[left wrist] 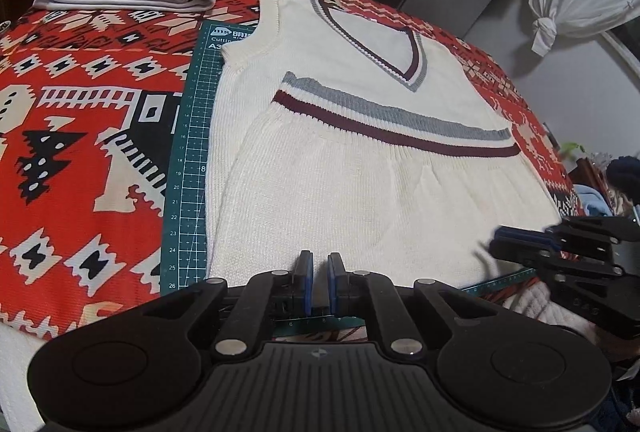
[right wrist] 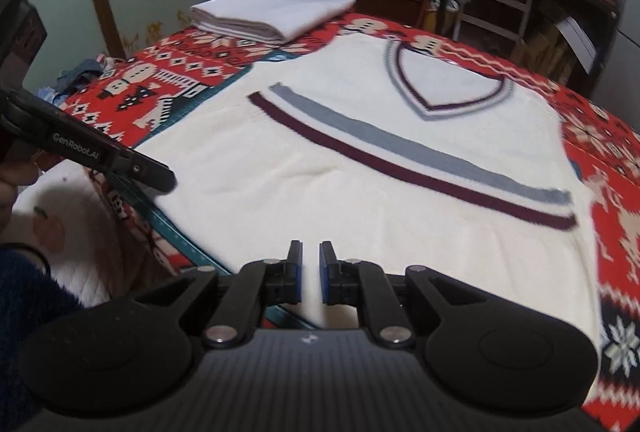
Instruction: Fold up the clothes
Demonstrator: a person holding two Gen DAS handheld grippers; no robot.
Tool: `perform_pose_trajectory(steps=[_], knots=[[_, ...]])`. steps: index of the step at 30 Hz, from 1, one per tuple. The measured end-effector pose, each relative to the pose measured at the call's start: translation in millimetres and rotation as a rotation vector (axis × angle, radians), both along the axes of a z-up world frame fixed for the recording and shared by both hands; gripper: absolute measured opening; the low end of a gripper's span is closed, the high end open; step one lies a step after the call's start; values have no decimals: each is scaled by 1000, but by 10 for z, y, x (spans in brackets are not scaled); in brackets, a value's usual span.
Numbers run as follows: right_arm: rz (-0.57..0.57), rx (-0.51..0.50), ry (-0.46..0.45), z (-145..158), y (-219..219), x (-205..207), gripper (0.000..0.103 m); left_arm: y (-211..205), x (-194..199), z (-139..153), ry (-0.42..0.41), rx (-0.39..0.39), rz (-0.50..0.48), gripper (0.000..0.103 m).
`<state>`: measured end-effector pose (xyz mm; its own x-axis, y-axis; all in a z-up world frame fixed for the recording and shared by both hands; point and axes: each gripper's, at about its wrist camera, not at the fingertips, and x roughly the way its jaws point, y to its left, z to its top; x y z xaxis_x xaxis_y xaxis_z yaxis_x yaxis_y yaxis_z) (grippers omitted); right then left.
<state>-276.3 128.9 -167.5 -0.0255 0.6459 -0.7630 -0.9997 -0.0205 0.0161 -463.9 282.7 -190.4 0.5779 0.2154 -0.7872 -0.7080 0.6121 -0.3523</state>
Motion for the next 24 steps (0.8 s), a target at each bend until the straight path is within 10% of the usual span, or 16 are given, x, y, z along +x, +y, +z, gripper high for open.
perform_pose_trajectory(steps=[24], knots=[[-227, -12, 31, 15, -491, 626, 10, 18, -22, -10, -10, -13, 7, 9]])
